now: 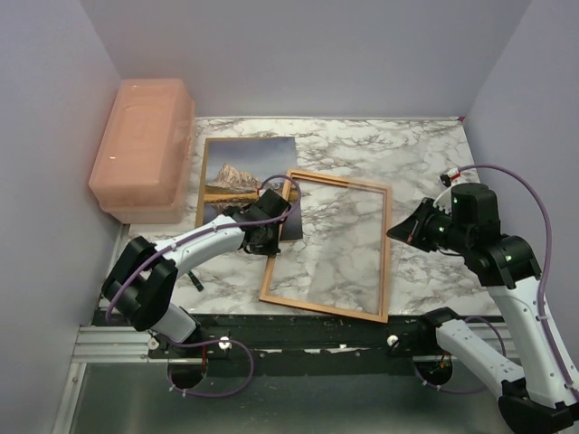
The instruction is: Put the photo into the frame
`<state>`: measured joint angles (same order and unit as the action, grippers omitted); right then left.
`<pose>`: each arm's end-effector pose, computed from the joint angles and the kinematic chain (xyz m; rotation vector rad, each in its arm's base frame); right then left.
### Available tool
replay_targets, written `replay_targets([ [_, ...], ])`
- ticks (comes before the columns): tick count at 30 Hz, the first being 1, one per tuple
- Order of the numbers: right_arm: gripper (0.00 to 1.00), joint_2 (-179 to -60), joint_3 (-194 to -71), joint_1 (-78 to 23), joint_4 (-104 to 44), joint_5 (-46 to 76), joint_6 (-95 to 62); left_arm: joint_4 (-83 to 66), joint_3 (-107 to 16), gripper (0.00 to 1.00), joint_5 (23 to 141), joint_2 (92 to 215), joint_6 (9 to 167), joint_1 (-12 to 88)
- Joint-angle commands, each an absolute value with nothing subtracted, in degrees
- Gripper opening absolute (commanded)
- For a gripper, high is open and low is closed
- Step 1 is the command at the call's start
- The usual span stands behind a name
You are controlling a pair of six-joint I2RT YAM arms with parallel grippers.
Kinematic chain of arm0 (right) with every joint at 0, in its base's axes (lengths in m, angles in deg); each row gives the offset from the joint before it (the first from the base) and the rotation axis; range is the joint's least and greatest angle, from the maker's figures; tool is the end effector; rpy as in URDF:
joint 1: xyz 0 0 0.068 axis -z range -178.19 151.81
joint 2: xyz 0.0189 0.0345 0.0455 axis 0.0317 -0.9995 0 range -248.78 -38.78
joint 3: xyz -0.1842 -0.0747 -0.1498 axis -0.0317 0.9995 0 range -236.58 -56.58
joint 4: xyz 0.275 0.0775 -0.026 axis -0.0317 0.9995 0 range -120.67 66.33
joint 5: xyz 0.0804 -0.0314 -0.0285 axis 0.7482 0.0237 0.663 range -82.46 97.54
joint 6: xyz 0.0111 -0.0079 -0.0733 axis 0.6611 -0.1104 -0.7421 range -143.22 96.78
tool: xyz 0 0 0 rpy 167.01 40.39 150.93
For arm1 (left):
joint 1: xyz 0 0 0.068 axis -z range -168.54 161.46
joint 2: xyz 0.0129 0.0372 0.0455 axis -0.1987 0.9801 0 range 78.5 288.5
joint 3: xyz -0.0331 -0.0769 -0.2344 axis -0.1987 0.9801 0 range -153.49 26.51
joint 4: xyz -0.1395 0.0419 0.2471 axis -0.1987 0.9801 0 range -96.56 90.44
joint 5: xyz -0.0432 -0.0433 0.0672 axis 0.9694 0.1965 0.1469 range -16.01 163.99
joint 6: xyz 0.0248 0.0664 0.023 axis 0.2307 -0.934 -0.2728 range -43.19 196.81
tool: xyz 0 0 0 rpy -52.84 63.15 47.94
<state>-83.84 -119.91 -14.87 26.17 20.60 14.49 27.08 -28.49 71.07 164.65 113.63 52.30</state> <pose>0.1838 0.0697 0.3410 0.2994 2.3180 0.7514 0.2487 -0.2107 0.1394 0.0807 2.7473 -0.3308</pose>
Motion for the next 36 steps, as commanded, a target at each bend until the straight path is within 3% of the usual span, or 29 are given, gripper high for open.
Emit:
replay_targets([
  [1, 0.01, -84.3, -120.4, -14.8, 22.7, 22.6, 13.3, 23.4, -26.2, 0.0, 71.6, 162.6, 114.3, 52.2],
  [2, 0.01, -84.3, -120.6, -14.7, 22.4, 22.7, 13.4, 23.2, -25.9, 0.0, 71.3, 162.6, 114.4, 52.3],
  [5, 0.0, -84.7, -121.5, -14.7, 22.2, 22.9, 13.7, 23.6, -25.9, 0.14, 70.3, 162.6, 114.3, 52.2],
  [8, 0.01, -84.9, -122.5, -14.8, 22.1, 23.3, 14.0, 23.8, -26.1, 0.38, 70.2, 161.7, 114.3, 52.3],
  [13, 0.01, -85.3, -122.6, -14.7, 21.6, 24.6, 14.3, 23.2, -25.5, 0.6, 71.7, 158.7, 113.9, 51.7],
  [28, 0.01, -89.0, -119.2, -14.7, 11.7, 35.1, 17.5, 16.3, -14.3, 0.62, 86.0, 148.6, 112.5, 39.7],
  [36, 0.01, -90.9, -118.0, -14.7, 6.7, 37.9, 18.8, 13.3, -11.2, 0.55, 89.8, 149.0, 111.7, 38.2],
])
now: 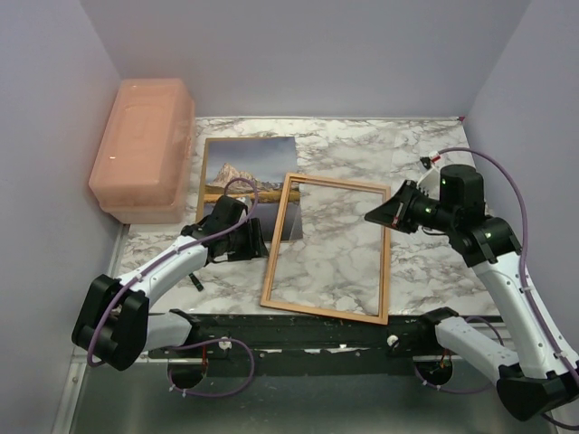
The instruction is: Put the photo into the frame
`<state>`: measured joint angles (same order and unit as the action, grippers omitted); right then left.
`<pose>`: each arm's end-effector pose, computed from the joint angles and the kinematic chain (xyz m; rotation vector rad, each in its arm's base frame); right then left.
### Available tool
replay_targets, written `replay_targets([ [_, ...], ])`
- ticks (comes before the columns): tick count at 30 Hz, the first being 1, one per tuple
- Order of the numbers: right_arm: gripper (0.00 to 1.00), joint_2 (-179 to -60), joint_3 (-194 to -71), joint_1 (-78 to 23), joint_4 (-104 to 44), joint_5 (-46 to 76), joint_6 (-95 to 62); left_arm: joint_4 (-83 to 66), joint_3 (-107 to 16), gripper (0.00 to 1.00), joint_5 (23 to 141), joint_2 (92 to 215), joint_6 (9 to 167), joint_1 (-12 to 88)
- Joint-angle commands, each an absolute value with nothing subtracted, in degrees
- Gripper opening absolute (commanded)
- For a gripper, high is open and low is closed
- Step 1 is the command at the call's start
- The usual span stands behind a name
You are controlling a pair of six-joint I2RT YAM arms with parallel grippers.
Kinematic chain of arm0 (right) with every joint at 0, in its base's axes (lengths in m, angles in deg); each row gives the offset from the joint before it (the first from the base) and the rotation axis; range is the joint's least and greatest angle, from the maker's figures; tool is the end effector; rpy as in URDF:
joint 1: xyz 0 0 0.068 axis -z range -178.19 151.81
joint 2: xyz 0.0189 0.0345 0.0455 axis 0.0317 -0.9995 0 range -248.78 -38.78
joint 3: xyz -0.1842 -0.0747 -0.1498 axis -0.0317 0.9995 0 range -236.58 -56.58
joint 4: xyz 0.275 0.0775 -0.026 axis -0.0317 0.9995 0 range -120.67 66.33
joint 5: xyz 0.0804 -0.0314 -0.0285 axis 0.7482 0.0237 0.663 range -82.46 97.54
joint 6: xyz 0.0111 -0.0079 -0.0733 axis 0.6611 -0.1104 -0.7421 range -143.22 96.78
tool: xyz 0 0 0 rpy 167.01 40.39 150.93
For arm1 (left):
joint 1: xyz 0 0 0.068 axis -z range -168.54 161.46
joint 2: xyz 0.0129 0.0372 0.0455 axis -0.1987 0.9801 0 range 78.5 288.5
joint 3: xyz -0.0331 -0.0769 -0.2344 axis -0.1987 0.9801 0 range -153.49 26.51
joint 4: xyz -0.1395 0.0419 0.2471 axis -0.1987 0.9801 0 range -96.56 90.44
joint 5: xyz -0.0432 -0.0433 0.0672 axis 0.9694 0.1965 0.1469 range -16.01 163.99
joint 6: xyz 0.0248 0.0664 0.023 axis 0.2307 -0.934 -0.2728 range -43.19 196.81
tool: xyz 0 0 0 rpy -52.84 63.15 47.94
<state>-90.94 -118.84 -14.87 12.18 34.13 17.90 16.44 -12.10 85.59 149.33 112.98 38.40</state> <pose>0.2217 0.0956 0.3389 0.1931 2.2662 1.0617 0.2446 -0.1384 0.1342 -0.1292 2.6480 -0.6637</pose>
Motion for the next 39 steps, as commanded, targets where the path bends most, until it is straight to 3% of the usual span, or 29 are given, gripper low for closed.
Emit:
replay_targets([
  [1, 0.01, -90.9, -117.5, -14.7, 6.2, 37.9, 18.7, 12.9, -11.1, 0.54, 90.2, 149.1, 111.7, 38.1],
  [8, 0.01, -88.6, -110.4, -14.7, 1.5, 38.0, 20.7, 11.6, -10.7, 0.45, 91.0, 149.5, 111.4, 38.2],
  [39, 0.01, -88.5, -100.2, -14.7, -9.5, 39.9, 24.0, 5.2, -7.9, 0.26, 91.7, 157.6, 110.8, 38.2],
])
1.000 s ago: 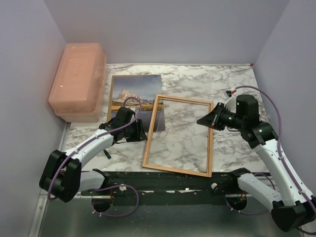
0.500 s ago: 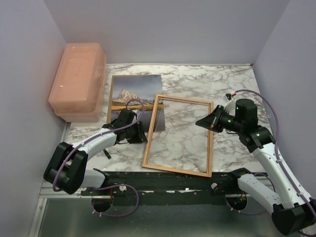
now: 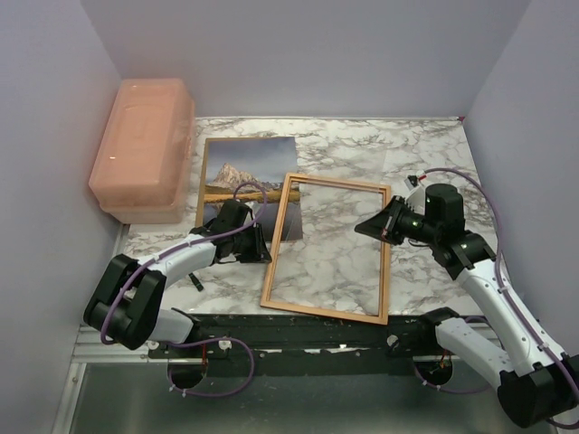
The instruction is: Put the photo into the frame
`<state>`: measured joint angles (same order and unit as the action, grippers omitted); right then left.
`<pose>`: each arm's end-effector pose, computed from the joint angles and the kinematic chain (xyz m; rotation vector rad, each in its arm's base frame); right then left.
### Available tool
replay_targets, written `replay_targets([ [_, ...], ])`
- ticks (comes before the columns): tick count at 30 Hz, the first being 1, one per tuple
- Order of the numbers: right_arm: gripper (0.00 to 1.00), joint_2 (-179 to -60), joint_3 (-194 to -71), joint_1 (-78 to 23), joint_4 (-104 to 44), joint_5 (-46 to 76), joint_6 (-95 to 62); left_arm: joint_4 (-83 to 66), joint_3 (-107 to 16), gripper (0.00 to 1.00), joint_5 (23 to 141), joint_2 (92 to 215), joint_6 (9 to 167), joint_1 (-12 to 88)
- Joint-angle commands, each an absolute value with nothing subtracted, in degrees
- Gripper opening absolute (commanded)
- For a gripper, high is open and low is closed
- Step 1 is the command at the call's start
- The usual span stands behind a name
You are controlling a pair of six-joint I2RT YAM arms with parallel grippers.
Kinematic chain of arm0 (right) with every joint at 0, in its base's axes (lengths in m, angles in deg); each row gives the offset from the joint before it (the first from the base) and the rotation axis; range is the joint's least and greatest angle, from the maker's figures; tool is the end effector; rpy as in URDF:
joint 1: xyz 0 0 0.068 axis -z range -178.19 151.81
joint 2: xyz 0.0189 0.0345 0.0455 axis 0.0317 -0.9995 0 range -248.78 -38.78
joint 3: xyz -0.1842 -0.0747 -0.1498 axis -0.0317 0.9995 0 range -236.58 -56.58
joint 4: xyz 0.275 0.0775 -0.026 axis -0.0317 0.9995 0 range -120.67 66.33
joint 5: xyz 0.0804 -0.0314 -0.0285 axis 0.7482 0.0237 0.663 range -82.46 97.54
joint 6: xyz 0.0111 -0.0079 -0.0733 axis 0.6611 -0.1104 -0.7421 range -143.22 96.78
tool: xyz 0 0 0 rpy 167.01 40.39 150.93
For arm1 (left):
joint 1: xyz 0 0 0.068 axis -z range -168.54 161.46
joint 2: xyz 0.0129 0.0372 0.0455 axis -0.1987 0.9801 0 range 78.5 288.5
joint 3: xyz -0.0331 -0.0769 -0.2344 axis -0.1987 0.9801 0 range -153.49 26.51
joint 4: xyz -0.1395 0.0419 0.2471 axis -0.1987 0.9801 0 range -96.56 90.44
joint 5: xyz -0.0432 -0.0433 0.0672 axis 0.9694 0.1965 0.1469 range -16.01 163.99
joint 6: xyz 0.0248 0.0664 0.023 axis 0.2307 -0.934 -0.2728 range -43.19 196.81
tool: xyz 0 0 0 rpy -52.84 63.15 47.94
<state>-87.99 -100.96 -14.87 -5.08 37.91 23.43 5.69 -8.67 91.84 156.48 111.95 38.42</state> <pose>0.2306 0.1020 0.2667 0.2425 2.2496 1.1885 0.2472 -0.1472 0.0973 -0.0587 2.6685 -0.7916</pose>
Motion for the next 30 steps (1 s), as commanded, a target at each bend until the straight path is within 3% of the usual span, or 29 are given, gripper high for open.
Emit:
replay_targets([
  [1, 0.01, -88.6, -100.0, -14.7, -9.8, 40.0, 24.1, 5.2, -8.0, 0.26, 91.7, 157.8, 110.8, 38.2],
  [30, 0.01, -91.8, -99.4, -14.7, -8.9, 44.0, 21.4, 6.0, -8.6, 0.22, 91.0, 159.8, 109.9, 38.2],
])
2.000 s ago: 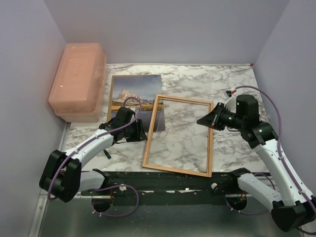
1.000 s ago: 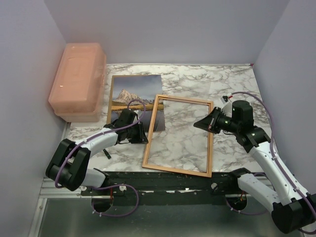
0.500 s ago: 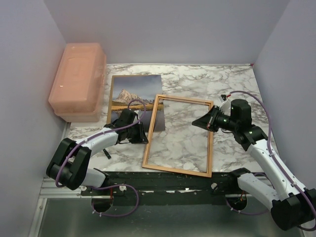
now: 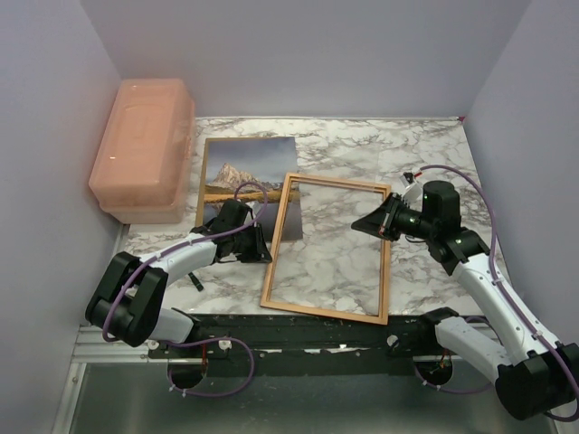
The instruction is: Put the photo into the frame
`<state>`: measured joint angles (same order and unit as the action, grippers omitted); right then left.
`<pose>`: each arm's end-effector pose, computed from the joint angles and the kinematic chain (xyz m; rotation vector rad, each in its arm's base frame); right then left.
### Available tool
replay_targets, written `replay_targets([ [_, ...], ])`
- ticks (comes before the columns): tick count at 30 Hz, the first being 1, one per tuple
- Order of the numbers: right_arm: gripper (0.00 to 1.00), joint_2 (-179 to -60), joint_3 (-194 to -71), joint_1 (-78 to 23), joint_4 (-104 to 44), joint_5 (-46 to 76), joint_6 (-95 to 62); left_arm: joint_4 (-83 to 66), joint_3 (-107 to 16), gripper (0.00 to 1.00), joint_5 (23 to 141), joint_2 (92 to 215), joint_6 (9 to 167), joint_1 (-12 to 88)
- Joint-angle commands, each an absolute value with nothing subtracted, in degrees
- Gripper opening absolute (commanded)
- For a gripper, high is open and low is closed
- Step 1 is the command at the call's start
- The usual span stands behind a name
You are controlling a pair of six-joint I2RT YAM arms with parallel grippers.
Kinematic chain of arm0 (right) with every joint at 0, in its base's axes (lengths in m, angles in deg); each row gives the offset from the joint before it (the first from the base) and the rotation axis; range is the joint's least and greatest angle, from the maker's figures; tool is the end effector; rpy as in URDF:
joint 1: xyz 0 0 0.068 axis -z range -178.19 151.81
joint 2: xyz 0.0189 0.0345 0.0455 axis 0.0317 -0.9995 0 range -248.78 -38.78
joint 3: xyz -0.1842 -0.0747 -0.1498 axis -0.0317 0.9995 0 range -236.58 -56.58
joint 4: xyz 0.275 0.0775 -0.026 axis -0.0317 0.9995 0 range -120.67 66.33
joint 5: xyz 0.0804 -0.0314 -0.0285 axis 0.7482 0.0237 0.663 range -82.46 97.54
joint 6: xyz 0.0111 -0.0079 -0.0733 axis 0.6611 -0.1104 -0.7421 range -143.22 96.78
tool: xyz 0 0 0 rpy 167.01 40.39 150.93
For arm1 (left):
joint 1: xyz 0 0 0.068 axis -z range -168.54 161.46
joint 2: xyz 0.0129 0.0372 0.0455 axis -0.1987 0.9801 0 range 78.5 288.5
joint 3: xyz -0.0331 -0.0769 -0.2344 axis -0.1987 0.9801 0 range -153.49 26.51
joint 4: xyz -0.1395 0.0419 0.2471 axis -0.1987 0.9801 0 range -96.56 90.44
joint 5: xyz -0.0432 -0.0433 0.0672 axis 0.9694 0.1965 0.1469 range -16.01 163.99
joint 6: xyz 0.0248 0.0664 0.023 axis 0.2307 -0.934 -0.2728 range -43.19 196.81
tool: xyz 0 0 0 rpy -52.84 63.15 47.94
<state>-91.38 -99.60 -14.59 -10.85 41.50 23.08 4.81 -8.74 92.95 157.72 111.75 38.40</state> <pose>0.2421 0.1076 0.2557 0.1894 2.2401 1.2501 0.2480 -0.1488 0.0934 -0.0475 2.6767 -0.8119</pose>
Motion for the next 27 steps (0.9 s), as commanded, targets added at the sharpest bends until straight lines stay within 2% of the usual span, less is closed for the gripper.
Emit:
replay_targets([
  [1, 0.01, -91.9, -99.3, -14.7, -8.9, 43.9, 21.2, 6.0, -8.6, 0.22, 91.0, 159.9, 109.8, 38.2],
  [27, 0.01, -101.8, -105.1, -14.7, -3.0, 41.0, 13.6, 5.9, -8.9, 0.21, 91.3, 160.7, 109.2, 38.2],
])
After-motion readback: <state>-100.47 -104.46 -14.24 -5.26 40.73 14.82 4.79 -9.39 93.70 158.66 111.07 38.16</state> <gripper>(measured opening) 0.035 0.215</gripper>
